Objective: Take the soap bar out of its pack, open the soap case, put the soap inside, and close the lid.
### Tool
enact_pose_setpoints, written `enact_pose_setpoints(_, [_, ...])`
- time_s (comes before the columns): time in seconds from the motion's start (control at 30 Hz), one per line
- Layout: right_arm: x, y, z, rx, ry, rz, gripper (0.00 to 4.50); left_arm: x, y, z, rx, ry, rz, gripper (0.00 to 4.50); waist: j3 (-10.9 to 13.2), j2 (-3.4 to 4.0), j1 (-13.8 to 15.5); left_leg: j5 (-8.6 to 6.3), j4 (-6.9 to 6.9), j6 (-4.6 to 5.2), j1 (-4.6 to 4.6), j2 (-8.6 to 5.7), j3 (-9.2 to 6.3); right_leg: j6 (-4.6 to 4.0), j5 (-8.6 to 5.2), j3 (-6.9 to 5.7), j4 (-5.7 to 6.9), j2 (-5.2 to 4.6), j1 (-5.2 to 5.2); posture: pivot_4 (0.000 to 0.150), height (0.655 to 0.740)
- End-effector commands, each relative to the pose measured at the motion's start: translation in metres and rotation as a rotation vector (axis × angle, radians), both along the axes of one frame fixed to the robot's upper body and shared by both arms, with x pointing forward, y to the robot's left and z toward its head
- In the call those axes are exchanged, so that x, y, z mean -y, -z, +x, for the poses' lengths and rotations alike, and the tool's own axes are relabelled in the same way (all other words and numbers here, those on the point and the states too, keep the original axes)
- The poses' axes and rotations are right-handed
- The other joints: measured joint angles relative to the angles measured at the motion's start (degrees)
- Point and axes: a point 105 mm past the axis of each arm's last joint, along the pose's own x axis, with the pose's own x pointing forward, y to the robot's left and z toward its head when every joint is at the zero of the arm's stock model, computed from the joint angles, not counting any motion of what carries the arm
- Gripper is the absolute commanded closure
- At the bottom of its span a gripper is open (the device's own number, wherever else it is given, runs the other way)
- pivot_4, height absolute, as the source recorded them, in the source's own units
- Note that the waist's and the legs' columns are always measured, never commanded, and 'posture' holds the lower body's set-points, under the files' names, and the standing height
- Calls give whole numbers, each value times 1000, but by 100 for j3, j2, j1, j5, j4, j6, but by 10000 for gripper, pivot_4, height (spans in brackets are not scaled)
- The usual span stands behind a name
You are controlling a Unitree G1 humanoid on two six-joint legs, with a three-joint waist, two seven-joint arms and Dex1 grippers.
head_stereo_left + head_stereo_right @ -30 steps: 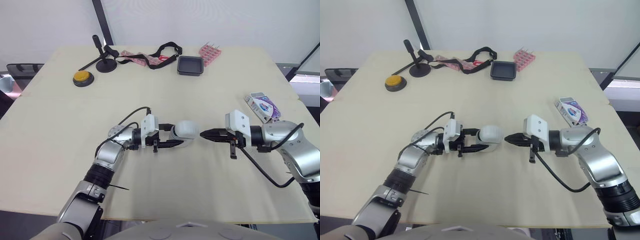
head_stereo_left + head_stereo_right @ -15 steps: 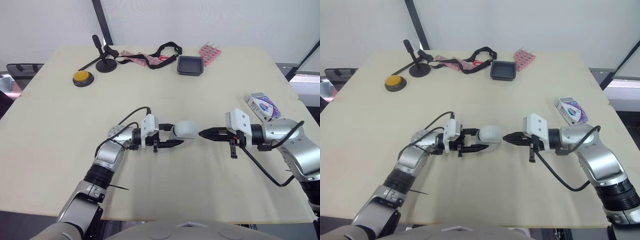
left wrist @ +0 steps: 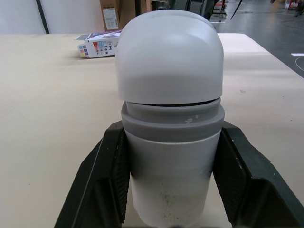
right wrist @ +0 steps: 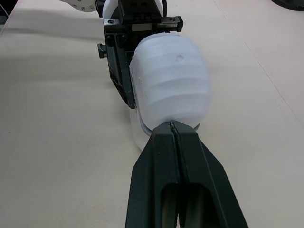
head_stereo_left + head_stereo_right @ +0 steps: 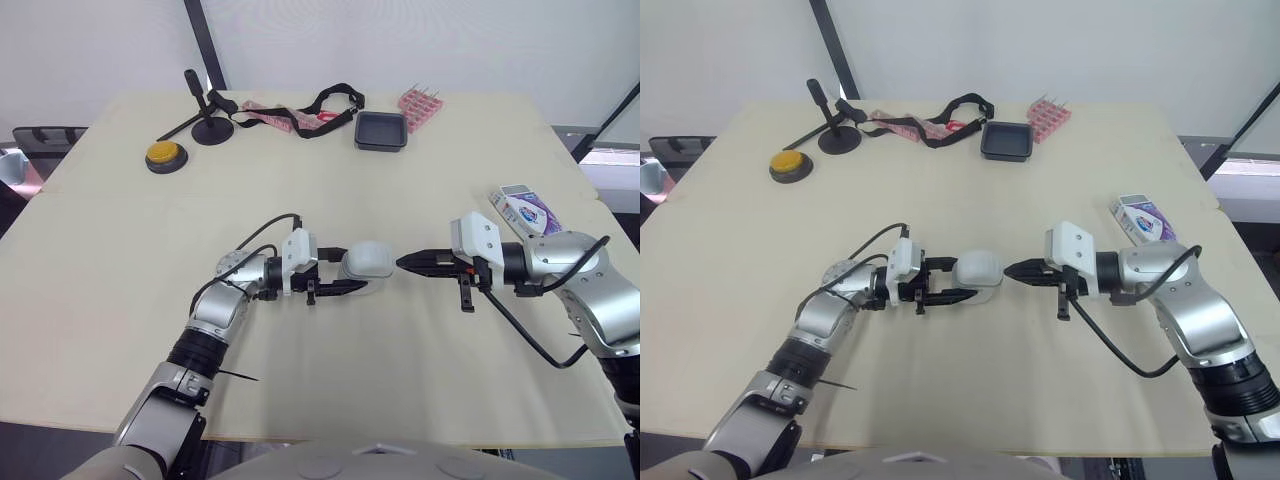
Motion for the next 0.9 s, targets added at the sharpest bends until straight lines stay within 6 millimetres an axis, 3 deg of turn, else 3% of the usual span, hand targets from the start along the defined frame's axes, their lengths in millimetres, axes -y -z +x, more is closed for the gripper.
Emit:
enact_pose_setpoints(0.03, [-3,-13,1,44,-20,15,44656,-1,-4,-1,18,3,-4,25984,0,0,-3,0,0,0,0,0,0,-1,0,0,0,0,0,1500,7400])
enact_pose_setpoints(0.9, [-9,-11,-1,43,-42,15,44656,-1,-4,-2,18,5,0,25984,0,0,-3,0,-4,0,0,0,0,1,1,-1,-5,1,0,1500,7400])
